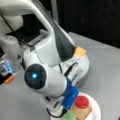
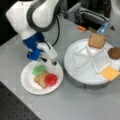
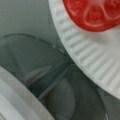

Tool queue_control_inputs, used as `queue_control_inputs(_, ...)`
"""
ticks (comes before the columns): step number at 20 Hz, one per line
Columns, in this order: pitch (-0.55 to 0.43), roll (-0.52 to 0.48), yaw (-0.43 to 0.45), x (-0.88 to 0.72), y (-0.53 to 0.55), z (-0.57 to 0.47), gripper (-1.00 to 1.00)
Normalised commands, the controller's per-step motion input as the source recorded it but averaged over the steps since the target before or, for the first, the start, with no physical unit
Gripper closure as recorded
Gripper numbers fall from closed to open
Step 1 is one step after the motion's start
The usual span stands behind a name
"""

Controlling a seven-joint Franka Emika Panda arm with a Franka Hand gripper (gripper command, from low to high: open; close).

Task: Ingredient selection for cheeseburger or sandwich

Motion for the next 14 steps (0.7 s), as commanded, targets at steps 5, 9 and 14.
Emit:
queue_control_inputs(5,-0.105,-0.53,-0.01,-0.5,0.54,0.22,-1.0)
queue_control_inputs(9,-0.183,-0.439,-0.032,-0.67,0.4,0.11,-1.0)
queue_control_inputs(14,-0.235,-0.42,-0.088,-0.88,0.21,0.05,-1.0)
